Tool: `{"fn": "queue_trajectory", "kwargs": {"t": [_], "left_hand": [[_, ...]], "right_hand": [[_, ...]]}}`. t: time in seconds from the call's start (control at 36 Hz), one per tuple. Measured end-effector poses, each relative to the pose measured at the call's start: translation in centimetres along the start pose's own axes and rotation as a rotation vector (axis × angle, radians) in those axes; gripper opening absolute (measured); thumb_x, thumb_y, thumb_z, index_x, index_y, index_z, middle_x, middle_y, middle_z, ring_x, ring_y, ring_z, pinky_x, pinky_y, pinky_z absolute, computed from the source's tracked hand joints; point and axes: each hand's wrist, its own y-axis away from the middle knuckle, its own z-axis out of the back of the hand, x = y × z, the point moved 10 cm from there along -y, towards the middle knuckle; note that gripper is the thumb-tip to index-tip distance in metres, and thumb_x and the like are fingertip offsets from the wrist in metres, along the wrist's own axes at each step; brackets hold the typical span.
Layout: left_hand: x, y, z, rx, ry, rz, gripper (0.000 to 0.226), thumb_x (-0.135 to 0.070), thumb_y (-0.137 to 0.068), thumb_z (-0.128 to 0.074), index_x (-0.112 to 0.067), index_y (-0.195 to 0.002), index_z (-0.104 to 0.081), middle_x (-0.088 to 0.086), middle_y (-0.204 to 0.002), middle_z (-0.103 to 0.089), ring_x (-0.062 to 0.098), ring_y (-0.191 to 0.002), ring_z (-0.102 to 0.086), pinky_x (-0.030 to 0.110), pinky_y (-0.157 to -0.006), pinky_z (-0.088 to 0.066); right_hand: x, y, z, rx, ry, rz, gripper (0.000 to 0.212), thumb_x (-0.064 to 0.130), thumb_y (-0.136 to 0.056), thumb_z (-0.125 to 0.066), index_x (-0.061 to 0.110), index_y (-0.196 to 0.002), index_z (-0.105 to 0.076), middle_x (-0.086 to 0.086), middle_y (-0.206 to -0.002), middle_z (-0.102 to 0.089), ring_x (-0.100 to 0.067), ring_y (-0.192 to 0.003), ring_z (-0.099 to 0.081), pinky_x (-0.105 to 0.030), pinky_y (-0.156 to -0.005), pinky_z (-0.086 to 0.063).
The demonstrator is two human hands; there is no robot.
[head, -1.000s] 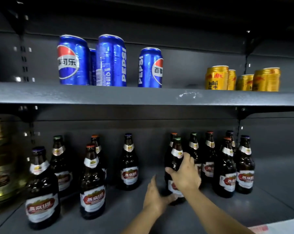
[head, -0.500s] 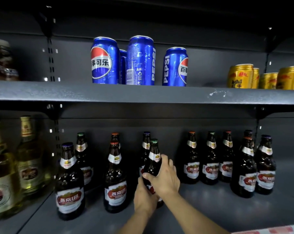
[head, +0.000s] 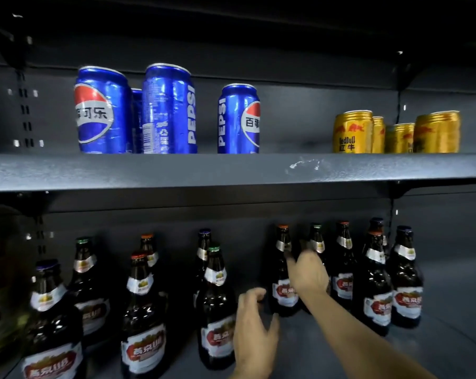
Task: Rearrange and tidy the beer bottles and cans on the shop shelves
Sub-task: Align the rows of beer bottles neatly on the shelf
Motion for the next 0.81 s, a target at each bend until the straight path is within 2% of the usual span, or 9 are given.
{"fn": "queue_trajectory", "kwargs": {"t": [0.08, 0.17, 0.25, 0.33, 0.47, 0.53, 0.64, 0.69, 0.81], "left_hand": [[2.6, -2.1, -2.5, 0.077, -0.040, 0.199, 0.046, -0.012, -0.082, -0.068, -0.024, -0.121, -0.047, -0.010, -0.108, -0.044, 0.002, -0.098, -0.048, 0.014, -0.087, -0.039], [4.5, -3.6, -4.7, 0.116, -0.025, 0.352, 0.055, -0.020, -0.082, -0.070, -0.018, -0.129, -0.042, -0.004, -0.118, -0.047, 0.011, -0.106, -0.052, 0.020, -0.091, -0.040], [5.8, -4.5, -6.5, 0.125, -0.006, 0.446, 0.071, -0.028, -0.078, -0.073, -0.015, -0.138, -0.037, 0.007, -0.135, -0.049, 0.020, -0.123, -0.050, 0.026, -0.099, -0.040], [6.6, -5.4, -7.9, 0.118, 0.072, 0.457, 0.083, -0.035, -0.067, -0.080, -0.023, -0.137, -0.038, 0.006, -0.140, -0.049, 0.018, -0.127, -0.049, 0.029, -0.103, -0.040], [7.1, -6.3, -9.2, 0.151, 0.105, 0.488, 0.087, -0.022, -0.075, -0.077, -0.015, -0.147, -0.027, 0.003, -0.143, -0.045, 0.019, -0.130, -0.045, 0.026, -0.105, -0.037], [8.0, -6.6, -9.6, 0.149, 0.099, 0.505, 0.086, -0.022, -0.075, -0.079, -0.014, -0.145, -0.029, 0.002, -0.139, -0.047, 0.019, -0.129, -0.047, 0.023, -0.104, -0.036], [9.5, -6.9, -8.9, 0.123, 0.065, 0.544, 0.089, -0.028, -0.072, -0.081, -0.012, -0.144, -0.030, 0.006, -0.130, -0.056, 0.021, -0.119, -0.055, 0.029, -0.099, -0.043], [9.9, -7.1, -7.6, 0.062, 0.042, 0.562, 0.086, -0.024, -0.077, -0.077, -0.009, -0.145, -0.027, 0.010, -0.135, -0.052, 0.024, -0.124, -0.050, 0.027, -0.099, -0.040], [11.0, -6.8, -6.2, 0.006, 0.024, 0.595, 0.093, -0.029, -0.079, -0.074, -0.009, -0.150, -0.018, 0.011, -0.150, -0.035, 0.025, -0.139, -0.032, 0.035, -0.114, -0.027]], "right_hand": [[0.5, -2.0, -0.5, 0.060, 0.010, 0.050, 0.057, 0.045, -0.098, -0.046, 0.011, -0.143, -0.036, -0.013, -0.129, -0.057, -0.032, -0.113, -0.058, -0.035, -0.081, -0.047], [0.7, -3.4, -2.0, 0.131, 0.041, 0.077, 0.061, 0.051, -0.098, -0.042, 0.009, -0.142, -0.038, -0.012, -0.135, -0.054, -0.029, -0.120, -0.054, -0.032, -0.087, -0.046], [0.5, -4.4, -3.1, 0.167, 0.092, 0.076, 0.058, 0.053, -0.096, -0.043, 0.010, -0.136, -0.043, -0.008, -0.127, -0.059, -0.028, -0.115, -0.058, -0.030, -0.080, -0.047], [0.6, -5.2, -3.3, 0.162, 0.171, 0.079, 0.057, 0.057, -0.095, -0.044, 0.013, -0.132, -0.046, -0.005, -0.120, -0.062, -0.026, -0.109, -0.062, -0.030, -0.075, -0.048], [1.1, -5.8, -4.3, 0.164, 0.137, 0.078, 0.054, 0.055, -0.093, -0.049, 0.013, -0.127, -0.051, -0.007, -0.123, -0.060, -0.028, -0.111, -0.061, -0.031, -0.078, -0.049], [1.6, -5.6, -4.7, 0.155, 0.103, 0.094, 0.053, 0.055, -0.093, -0.049, 0.014, -0.127, -0.050, -0.006, -0.127, -0.057, -0.029, -0.112, -0.060, -0.030, -0.078, -0.048], [2.9, -4.9, -5.9, 0.173, 0.078, 0.145, 0.047, 0.053, -0.095, -0.048, 0.017, -0.126, -0.052, -0.006, -0.125, -0.059, -0.027, -0.112, -0.060, -0.029, -0.081, -0.047], [3.9, -4.4, -6.6, 0.186, 0.057, 0.168, 0.045, 0.051, -0.095, -0.049, 0.017, -0.125, -0.053, -0.007, -0.124, -0.060, -0.027, -0.113, -0.060, -0.029, -0.082, -0.047], [5.2, -3.7, -7.5, 0.183, 0.020, 0.192, 0.045, 0.050, -0.094, -0.052, 0.017, -0.125, -0.050, -0.006, -0.122, -0.061, -0.028, -0.112, -0.060, -0.031, -0.081, -0.047]]}}
